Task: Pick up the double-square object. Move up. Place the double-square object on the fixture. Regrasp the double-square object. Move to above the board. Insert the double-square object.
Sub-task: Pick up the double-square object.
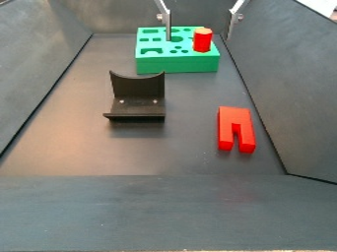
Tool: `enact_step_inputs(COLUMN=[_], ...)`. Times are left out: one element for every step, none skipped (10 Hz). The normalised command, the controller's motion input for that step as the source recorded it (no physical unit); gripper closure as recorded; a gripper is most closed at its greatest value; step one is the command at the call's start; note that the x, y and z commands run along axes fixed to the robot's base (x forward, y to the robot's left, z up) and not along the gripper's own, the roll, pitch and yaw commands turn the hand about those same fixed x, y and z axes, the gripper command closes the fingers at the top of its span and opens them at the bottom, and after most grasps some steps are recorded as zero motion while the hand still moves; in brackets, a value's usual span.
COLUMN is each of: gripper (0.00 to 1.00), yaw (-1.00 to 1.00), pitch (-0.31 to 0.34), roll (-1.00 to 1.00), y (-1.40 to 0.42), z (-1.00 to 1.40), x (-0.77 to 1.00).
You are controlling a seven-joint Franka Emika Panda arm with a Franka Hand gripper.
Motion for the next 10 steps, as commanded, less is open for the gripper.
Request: enact_step_inputs(gripper=[0.00,0.00,0.00,0.00,0.00,0.00,0.00,0.00,0.00,0.00], yaw=[0.00,0.00,-0.23,-0.23,-0.23,-0.29,-0.29,-0.28,-0.24,-0.12], pitch=[-0.023,-0.060,-0.300,-0.321,-0.350,-0.340,-0.366,-0.359,-0.323,-0.230], roll=[0.00,0.02,0.02,0.05,0.09,0.10,0.09,0.10,0.11,0.14], y=[0.00,-0.01,0.02,0.12,0.16,0.18,0.17,0.13,0.13,0.05], z=[0.00,0.00,-0.19,-0.34,-0.47,-0.46,-0.41,-0.43,-0.50,-0.68], x=[-0.09,-0.20,-0.76,-0.75,-0.72,-0.64,-0.57,-0.44,-0.43,-0.19])
